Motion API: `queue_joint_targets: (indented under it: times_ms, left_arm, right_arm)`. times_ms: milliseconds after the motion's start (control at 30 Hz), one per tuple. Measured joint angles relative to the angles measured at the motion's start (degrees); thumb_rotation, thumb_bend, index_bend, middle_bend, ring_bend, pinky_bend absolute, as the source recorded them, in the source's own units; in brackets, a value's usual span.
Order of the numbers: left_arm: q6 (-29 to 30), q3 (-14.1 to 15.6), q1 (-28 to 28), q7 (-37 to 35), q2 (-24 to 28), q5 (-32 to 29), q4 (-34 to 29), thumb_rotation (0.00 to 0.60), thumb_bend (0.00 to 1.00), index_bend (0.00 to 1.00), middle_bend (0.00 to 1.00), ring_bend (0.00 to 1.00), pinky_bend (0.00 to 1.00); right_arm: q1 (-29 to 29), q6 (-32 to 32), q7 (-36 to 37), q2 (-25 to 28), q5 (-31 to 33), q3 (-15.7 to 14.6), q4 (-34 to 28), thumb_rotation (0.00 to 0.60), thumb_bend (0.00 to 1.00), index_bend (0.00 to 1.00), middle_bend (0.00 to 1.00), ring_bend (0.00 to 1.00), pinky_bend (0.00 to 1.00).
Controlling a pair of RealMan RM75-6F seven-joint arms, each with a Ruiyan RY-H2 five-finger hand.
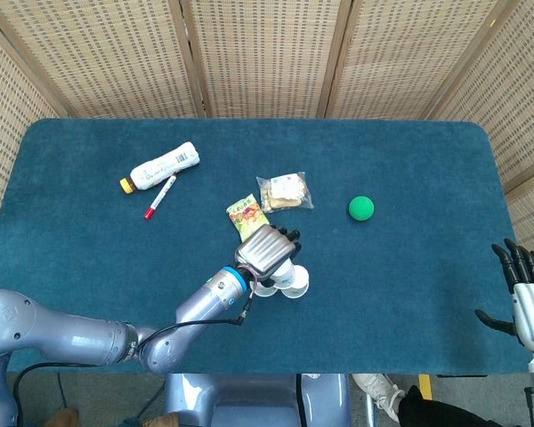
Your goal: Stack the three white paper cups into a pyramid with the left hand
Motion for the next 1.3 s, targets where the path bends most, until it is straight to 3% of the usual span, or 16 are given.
queue_joint_targets:
  times_ms: [33, 100, 400, 600, 767, 867, 1067, 1300]
  left_arm:
    - [-0.28, 0.0, -0.06, -0.24, 0.16, -0.29, -0.13, 0.6, 0.0, 0.05, 0.0, 0.01, 0.17]
    - [-0.35, 0.0, -0.1, -0.56, 0.33, -0.08, -0.26, 0.6, 0.0, 0.0, 0.0, 0.0, 0.13]
    - [2.41, 0.04, 1.89, -3.26, 4.35, 4.77, -3.9, 0.6, 0.0, 0.0, 0.0, 0.0, 0.01]
    - [8.19, 1.29, 8.03, -5.86, 14.26, 9.98, -9.45, 0.6, 0.0, 0.0, 0.0, 0.0, 0.0]
    - [16.7, 4.29, 17.44, -9.96, 22.27, 15.57, -12.9, 0.6, 0.0, 0.0, 0.0, 0.0, 0.0]
    - [22.49, 7.29, 24.71, -14.03, 24.29, 19.84, -13.02, 0.6, 0.0, 0.0, 0.0, 0.0, 0.0]
    - [32.41, 14.07, 40.57, -26.91, 25.91, 28.94, -10.11, 0.6, 0.0, 0.0, 0.0, 0.0, 0.0]
    - [37.32, 19.01, 52.22, -39.03, 26.19, 38.59, -3.56, 0.6, 0.0, 0.0, 0.0, 0.0, 0.0]
  right_arm:
    - [-0.03, 0.08, 0.05, 0.03, -0.06, 0.0, -0.02, 0.6, 0.0, 0.0, 0.0, 0.0, 0.0]
    - [-0.09, 0.19, 0.08, 0.07, -0.14, -0.01, -0.07, 0.6, 0.0, 0.0, 0.0, 0.0, 0.0]
    - [-0.23, 0.56, -0.02, 0.17, -0.99, -0.3, -0.37, 0.6, 0.0, 0.0, 0.0, 0.0, 0.0]
    - [-0.45, 1.29, -0.28, 0.24, -2.33, -0.75, -0.94, 0.6, 0.0, 0.0, 0.0, 0.0, 0.0]
    - [-0.75, 2.03, -1.04, 0.21, -2.89, -0.96, -1.54, 0.6, 0.0, 0.0, 0.0, 0.0, 0.0]
    - [-1.03, 2.7, -2.09, -0.01, -2.98, -1.0, -2.04, 0.6, 0.0, 0.0, 0.0, 0.0, 0.0]
    - [-1.36, 3.3, -2.22, -0.05, -3.71, -1.25, -2.41, 0.6, 0.0, 0.0, 0.0, 0.0, 0.0]
    - [-1.55, 3.67, -1.58, 0.25, -4.28, -1.36, -2.47, 0.6, 0.0, 0.0, 0.0, 0.0, 0.0]
